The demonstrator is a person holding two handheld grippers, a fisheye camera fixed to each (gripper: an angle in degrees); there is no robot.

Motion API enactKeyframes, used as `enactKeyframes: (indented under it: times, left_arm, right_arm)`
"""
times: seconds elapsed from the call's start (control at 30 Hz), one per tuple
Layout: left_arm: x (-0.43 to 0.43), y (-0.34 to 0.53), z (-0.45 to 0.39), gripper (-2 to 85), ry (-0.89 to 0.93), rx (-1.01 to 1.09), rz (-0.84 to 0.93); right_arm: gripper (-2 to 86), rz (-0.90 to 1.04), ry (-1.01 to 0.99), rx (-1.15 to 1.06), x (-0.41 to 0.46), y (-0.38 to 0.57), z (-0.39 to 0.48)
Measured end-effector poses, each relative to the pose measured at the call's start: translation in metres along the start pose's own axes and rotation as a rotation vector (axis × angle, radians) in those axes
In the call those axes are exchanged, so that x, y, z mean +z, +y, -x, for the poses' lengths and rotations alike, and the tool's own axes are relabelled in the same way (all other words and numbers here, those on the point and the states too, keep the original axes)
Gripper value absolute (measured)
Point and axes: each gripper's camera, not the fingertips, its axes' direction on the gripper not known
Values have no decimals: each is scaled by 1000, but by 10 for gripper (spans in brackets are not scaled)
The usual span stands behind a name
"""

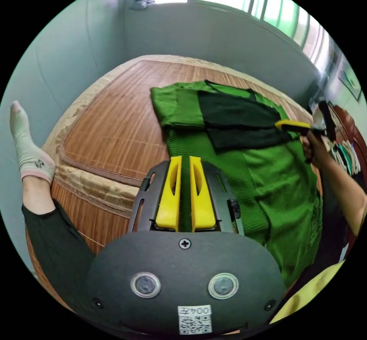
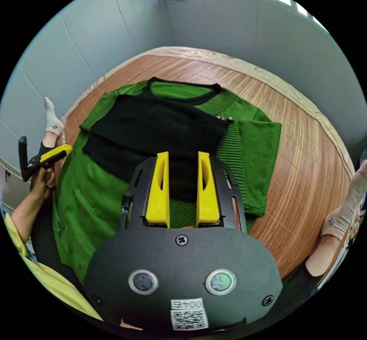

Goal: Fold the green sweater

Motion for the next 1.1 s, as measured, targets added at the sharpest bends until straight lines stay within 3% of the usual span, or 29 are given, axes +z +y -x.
enactKeyframes:
  times: [0.17, 0.43, 0.8, 1.1]
  left_arm:
    - [8, -36, 45, 74, 45, -137, 8]
    - [29, -67, 40, 80, 47, -82, 25]
    - [31, -73, 28, 20, -39, -55, -2]
    - [43, -71, 20, 88, -28, -10, 70]
  right_arm:
    - [91, -74, -20, 19, -1, 17, -14]
    - [86, -80, -11, 21, -5, 26, -19]
    - [85, -78, 24, 12, -12, 38, -15]
    - [85, -79, 35, 6, -20, 48, -11]
